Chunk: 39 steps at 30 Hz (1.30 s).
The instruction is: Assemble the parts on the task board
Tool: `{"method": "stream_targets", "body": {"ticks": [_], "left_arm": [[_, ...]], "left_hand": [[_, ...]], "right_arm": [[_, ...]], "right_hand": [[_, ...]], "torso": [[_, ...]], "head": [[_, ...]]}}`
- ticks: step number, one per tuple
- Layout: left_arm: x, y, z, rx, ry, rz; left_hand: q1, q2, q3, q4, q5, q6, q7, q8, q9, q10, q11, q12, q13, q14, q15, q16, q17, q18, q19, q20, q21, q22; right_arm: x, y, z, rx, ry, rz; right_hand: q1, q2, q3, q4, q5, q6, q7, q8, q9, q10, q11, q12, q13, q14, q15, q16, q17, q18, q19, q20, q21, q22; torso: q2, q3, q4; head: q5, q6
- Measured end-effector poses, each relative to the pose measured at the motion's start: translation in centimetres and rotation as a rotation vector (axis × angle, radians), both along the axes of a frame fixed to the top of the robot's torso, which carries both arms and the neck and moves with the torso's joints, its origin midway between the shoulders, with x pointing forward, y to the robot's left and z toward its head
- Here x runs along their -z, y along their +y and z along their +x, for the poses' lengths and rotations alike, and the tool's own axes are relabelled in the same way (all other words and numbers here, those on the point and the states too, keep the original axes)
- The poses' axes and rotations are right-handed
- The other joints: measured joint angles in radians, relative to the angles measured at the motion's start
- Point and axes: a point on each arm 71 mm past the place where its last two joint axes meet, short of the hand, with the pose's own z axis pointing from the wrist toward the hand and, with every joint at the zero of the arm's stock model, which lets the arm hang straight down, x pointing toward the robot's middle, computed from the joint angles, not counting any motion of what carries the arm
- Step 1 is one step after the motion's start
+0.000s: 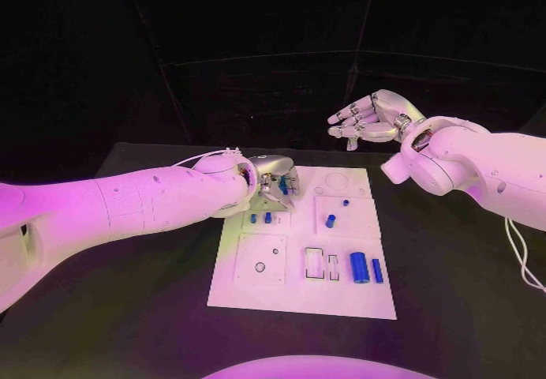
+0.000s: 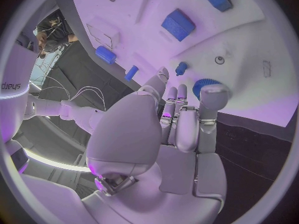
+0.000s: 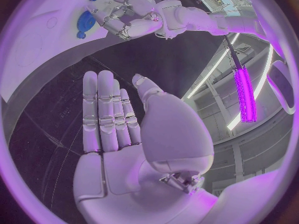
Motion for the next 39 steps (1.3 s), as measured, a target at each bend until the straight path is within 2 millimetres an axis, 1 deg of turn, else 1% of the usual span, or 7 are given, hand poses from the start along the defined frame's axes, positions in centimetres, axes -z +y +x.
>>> {"method": "stream_targets", "body": {"ticks": [9,20,25,26,28,37,39], "left_arm": [[0.3,-0.2,0.1,0.007,0.013,0.036],[0.6,-0.2,0.3,0.004,0.024,0.077],[0.8,-0.3,0.3,0.006,0.029,0.090],[0.8,-0.3,0.2,0.008,0.031,0.092],[0.9,-0.4,0.2,0.010,0.033,0.094],[1.0,-0.6,0.2,0.010,0.031,0.096],[1.0,-0.6,0.2,0.010,0.031,0.096]], "left_hand": [[-0.004,0.004,0.007,-0.007,0.000,0.022,-0.003,0.000,-0.007,0.020,-0.002,0.000,-0.013,0.000,0.000,0.000,-0.002,0.000,0.010,-0.003,0.014,0.015],[0.008,0.024,0.032,-0.032,0.000,0.043,-0.003,-0.004,-0.016,0.044,-0.005,-0.006,-0.033,0.004,-0.004,0.000,-0.005,0.000,0.013,-0.006,0.022,0.029],[0.004,0.028,0.046,-0.034,0.000,0.052,-0.002,-0.008,-0.020,0.051,-0.005,-0.010,-0.041,0.004,-0.004,0.004,-0.006,0.000,0.013,-0.006,0.026,0.035],[0.004,0.028,0.046,-0.034,0.000,0.052,-0.002,-0.008,-0.021,0.055,-0.009,-0.012,-0.042,0.004,-0.004,0.004,-0.006,0.000,0.013,-0.006,0.031,0.036],[0.004,0.028,0.050,-0.039,0.000,0.055,-0.005,-0.008,-0.022,0.058,-0.005,-0.014,-0.044,0.004,-0.004,0.004,-0.006,0.000,0.015,-0.004,0.031,0.039],[0.000,0.032,0.060,-0.037,0.000,0.059,-0.002,-0.011,-0.025,0.065,-0.007,-0.014,-0.050,0.003,-0.004,0.004,-0.007,0.000,0.017,-0.003,0.035,0.043],[-0.005,0.037,0.066,-0.039,0.000,0.062,-0.005,-0.011,-0.026,0.070,-0.009,-0.014,-0.051,0.003,-0.004,0.004,-0.007,-0.001,0.020,-0.005,0.036,0.045]], "right_arm": [[0.0,0.1,0.0,-0.002,0.000,0.001],[0.0,0.2,0.0,-0.004,0.000,0.001],[0.0,0.2,0.0,-0.004,0.000,0.001],[0.0,0.2,0.0,-0.005,0.000,0.001],[0.0,0.2,0.0,-0.005,0.000,0.001],[0.0,0.3,0.0,-0.006,0.000,0.001],[0.0,0.3,0.0,-0.007,-0.001,0.002]], "right_hand": [[0.000,0.000,0.000,0.000,0.000,0.000,0.000,0.000,0.000,0.000,0.000,0.000,0.000,0.000,0.000,0.000,0.000,0.000,0.000,0.000,0.000,0.000],[0.000,0.000,0.003,0.003,0.000,0.000,0.000,0.000,0.000,0.000,0.000,0.000,-0.001,0.000,0.000,0.000,-0.003,0.000,0.000,0.000,-0.004,0.000],[0.000,0.000,0.003,0.003,0.000,0.000,0.000,0.000,0.000,0.000,0.000,0.000,-0.001,0.000,0.000,0.000,-0.003,0.000,0.000,0.000,-0.004,0.000],[0.000,0.000,0.003,0.003,0.000,0.000,0.000,0.000,0.000,0.000,0.000,0.000,-0.001,0.000,0.000,0.000,-0.003,0.000,0.000,0.000,-0.004,0.000],[0.000,0.000,0.003,0.003,0.000,0.000,0.000,0.000,0.000,0.000,0.000,0.000,-0.001,0.000,0.000,0.000,-0.003,0.000,0.000,0.000,-0.004,0.000],[0.000,0.000,0.003,0.003,0.000,0.000,0.000,0.000,0.000,0.000,0.000,0.000,-0.001,0.000,0.000,0.000,-0.002,0.000,0.000,0.000,-0.004,0.000],[0.000,0.000,0.003,0.003,0.000,0.000,0.000,0.000,0.000,0.000,0.000,0.000,-0.001,0.000,0.000,0.000,-0.002,0.000,0.000,0.000,-0.004,0.000]], "torso": [[-0.001,-0.0009,0.0015],[-0.001,-0.0014,0.0021],[-0.001,-0.0015,0.0021],[-0.001,-0.0015,0.0021],[-0.001,-0.0015,0.0021],[-0.001,-0.0015,0.0021],[-0.001,-0.0013,0.0021]], "head": [[-0.001,0.000],[0.000,-0.004],[-0.001,-0.005],[-0.001,-0.005],[-0.001,-0.005],[-0.003,-0.005],[-0.003,-0.005]]}}
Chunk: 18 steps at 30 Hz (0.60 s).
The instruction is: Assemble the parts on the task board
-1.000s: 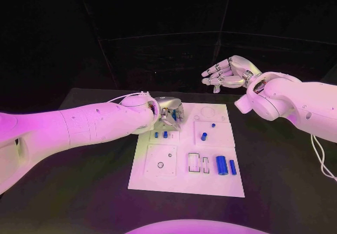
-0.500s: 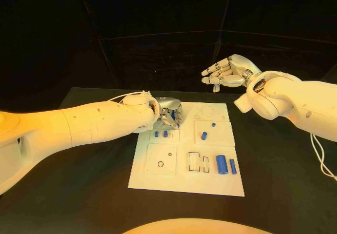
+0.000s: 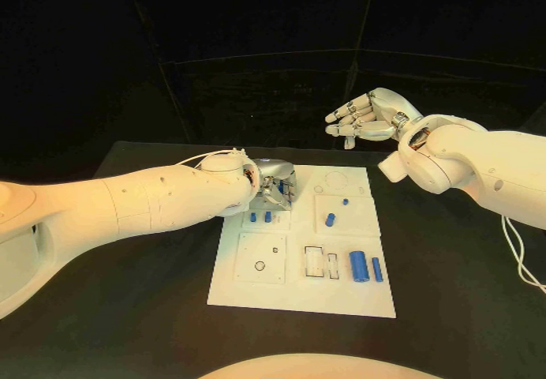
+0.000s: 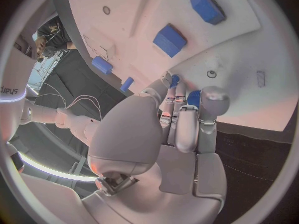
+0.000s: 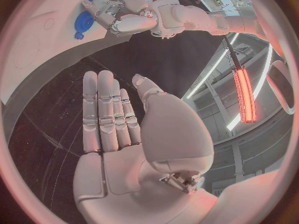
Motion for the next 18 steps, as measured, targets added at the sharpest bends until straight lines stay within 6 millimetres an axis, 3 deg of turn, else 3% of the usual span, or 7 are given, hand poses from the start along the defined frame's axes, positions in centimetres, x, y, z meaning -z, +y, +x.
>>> {"method": "stream_targets", "body": {"ticks": [2,10,18], "left_arm": [[0.01,0.01,0.01,-0.001,0.000,0.000],[0.06,0.05,-0.01,-0.003,0.001,0.001],[0.09,0.45,-0.14,-0.005,-0.010,-0.013]], "left_hand": [[-0.001,0.001,0.009,-0.001,0.000,0.006,0.001,0.000,-0.003,0.011,-0.002,-0.004,-0.004,0.000,0.000,0.000,0.000,-0.014,0.000,0.000,0.000,0.002],[0.022,0.024,0.091,-0.036,-0.001,0.023,0.004,-0.009,-0.013,0.054,-0.009,-0.005,-0.012,0.000,-0.008,0.004,0.000,-0.014,0.004,-0.004,0.014,0.020],[0.021,0.023,0.201,-0.080,-0.008,0.044,0.011,-0.023,-0.022,0.075,-0.003,-0.029,-0.021,0.000,-0.008,0.014,0.000,-0.014,0.007,-0.007,0.037,0.044]], "right_arm": [[0.00,0.00,0.00,0.000,0.000,0.000],[0.00,0.01,0.00,0.000,0.000,0.000],[-0.01,0.02,0.00,-0.001,-0.001,0.000]], "right_hand": [[0.000,0.000,0.000,0.000,0.000,0.000,0.000,0.000,0.000,0.000,0.000,0.000,0.000,0.000,0.000,0.000,0.000,0.000,0.000,0.000,0.000,0.000],[0.000,0.000,0.000,0.000,0.000,0.000,0.000,0.000,0.000,0.000,0.000,0.000,0.000,0.000,0.000,0.000,0.000,0.000,0.000,0.000,0.000,0.000],[0.000,0.000,0.000,0.000,0.000,0.000,0.000,0.000,0.000,0.000,0.000,0.000,0.000,0.000,0.000,0.000,0.000,0.000,0.000,0.000,0.000,0.000]], "torso": [[0.000,0.0001,0.0000],[0.000,0.0001,0.0000],[0.000,-0.0007,0.0000]], "head": [[0.000,0.000],[-0.001,0.000],[-0.003,0.003]]}}
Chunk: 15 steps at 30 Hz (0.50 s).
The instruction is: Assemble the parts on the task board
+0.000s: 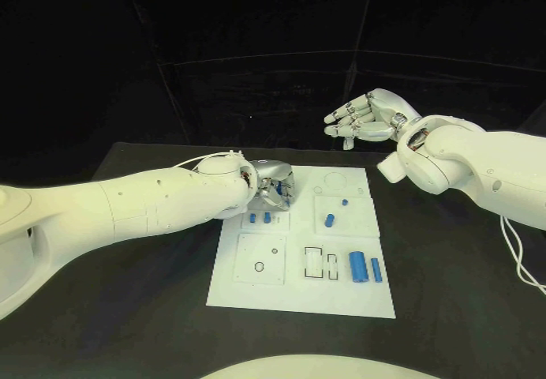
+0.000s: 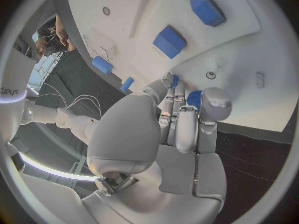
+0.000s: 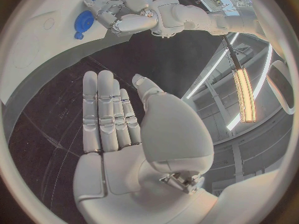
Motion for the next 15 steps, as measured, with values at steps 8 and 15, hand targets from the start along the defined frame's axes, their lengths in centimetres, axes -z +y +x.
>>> {"method": "stream_targets", "body": {"ticks": [8,15], "left_arm": [[-0.1,0.8,-0.4,-0.003,-0.022,-0.046],[-0.8,1.6,-0.8,-0.008,-0.037,-0.093]], "left_hand": [[-0.045,-0.026,0.074,-0.025,0.004,0.003,0.003,-0.013,-0.003,0.002,0.002,-0.025,0.001,0.000,0.000,0.000,-0.005,0.000,0.000,0.000,0.003,0.011],[-0.050,-0.031,0.081,-0.026,0.004,0.005,0.005,-0.017,-0.003,0.002,0.001,-0.026,0.002,0.000,0.000,0.000,-0.006,0.000,0.000,0.000,0.004,0.011]], "right_arm": [[0.0,0.1,0.0,-0.001,-0.001,0.000],[0.0,0.1,0.0,-0.002,-0.001,0.001]], "right_hand": [[0.000,0.000,0.000,0.000,0.000,0.000,0.000,0.000,0.000,0.000,0.000,0.000,0.000,0.000,0.000,0.000,0.000,0.000,0.000,0.000,0.000,0.000],[0.000,0.000,0.000,0.000,0.000,0.000,0.000,0.000,0.000,0.000,0.000,0.000,0.000,0.000,0.000,0.000,0.000,0.000,0.000,0.000,0.000,0.000]], "torso": [[-0.001,-0.0004,0.0007],[-0.001,-0.0008,0.0018]], "head": [[-0.002,0.002],[0.000,0.005]]}}
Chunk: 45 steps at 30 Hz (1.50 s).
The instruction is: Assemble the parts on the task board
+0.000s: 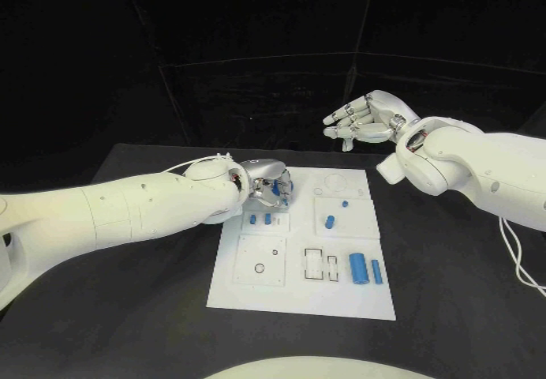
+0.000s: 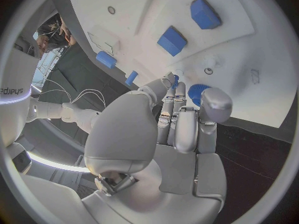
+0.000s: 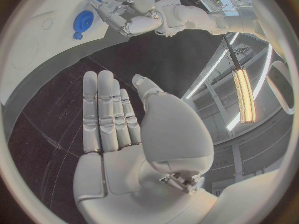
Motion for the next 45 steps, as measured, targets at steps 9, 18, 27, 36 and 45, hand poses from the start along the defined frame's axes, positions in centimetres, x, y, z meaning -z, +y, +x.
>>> {"method": "stream_targets", "body": {"ticks": [9,18,27,36,45], "left_arm": [[-1.2,2.2,-0.3,-0.033,-0.007,-0.048],[-1.7,4.4,-0.2,-0.074,-0.005,-0.057],[-1.6,5.0,0.0,-0.091,0.011,-0.050],[-1.1,5.2,0.3,-0.101,0.044,-0.029],[-0.8,5.4,0.4,-0.110,0.066,-0.013]], "left_hand": [[-0.009,-0.002,0.008,-0.003,0.000,0.004,-0.003,0.000,0.000,0.005,0.002,-0.003,0.000,0.000,0.000,0.000,-0.002,0.000,0.000,0.000,0.000,0.000],[-0.015,-0.008,0.011,-0.005,0.000,0.007,0.000,0.000,0.000,0.007,0.000,-0.004,0.002,0.000,0.000,0.000,-0.004,0.000,0.000,0.000,0.000,0.000],[-0.031,-0.014,0.014,-0.003,0.000,0.011,-0.004,0.000,0.000,0.014,0.000,-0.010,0.002,0.000,0.000,0.000,-0.005,0.000,0.000,0.000,0.000,0.000],[-0.031,-0.014,0.014,-0.003,-0.001,0.011,-0.004,0.000,0.000,0.016,-0.001,-0.010,0.002,0.000,0.000,0.000,-0.007,0.000,0.000,0.000,0.000,0.000],[-0.030,-0.014,0.013,-0.003,-0.001,0.011,-0.004,0.000,0.000,0.015,-0.001,-0.010,0.002,0.000,0.000,0.000,-0.008,0.000,0.000,0.000,0.000,0.000]], "right_arm": [[0.1,-0.2,0.0,0.003,0.001,0.000],[0.2,-0.2,0.1,0.005,0.001,-0.001],[0.2,-0.2,0.1,0.005,0.002,-0.001],[0.2,-0.3,0.0,0.005,0.002,0.000],[0.2,-0.3,0.0,0.004,0.002,0.000]], "right_hand": [[0.000,0.000,0.000,0.000,0.000,0.000,0.000,0.000,0.000,0.000,0.000,0.000,-0.001,0.000,0.000,0.000,-0.002,0.000,0.000,0.000,0.000,0.000],[0.000,0.000,0.000,0.000,0.000,0.000,0.000,0.000,0.000,0.000,0.000,0.000,-0.001,0.000,0.000,0.000,-0.001,0.000,0.000,0.000,0.000,0.000],[0.000,0.000,0.000,0.000,0.000,0.000,0.000,0.000,0.000,0.000,0.000,0.000,-0.001,0.000,0.000,0.000,-0.001,0.000,0.000,0.000,0.000,0.000],[0.000,0.000,0.000,0.000,0.000,0.000,0.000,0.000,0.000,0.000,0.000,0.000,-0.001,0.000,0.000,0.000,-0.001,0.000,0.000,0.000,0.000,0.000],[0.000,0.000,0.000,0.000,0.000,0.000,0.000,0.000,0.000,0.000,0.000,0.000,-0.001,0.000,0.000,0.000,-0.001,0.000,0.000,0.000,0.000,0.000]], "torso": [[-0.001,0.0001,0.0009],[-0.001,0.0010,0.0007],[0.001,0.0020,-0.0015],[0.001,0.0025,-0.0023],[0.002,0.0027,-0.0025]], "head": [[0.004,0.004],[0.007,0.007],[0.010,0.006],[0.011,0.004],[0.013,0.003]]}}
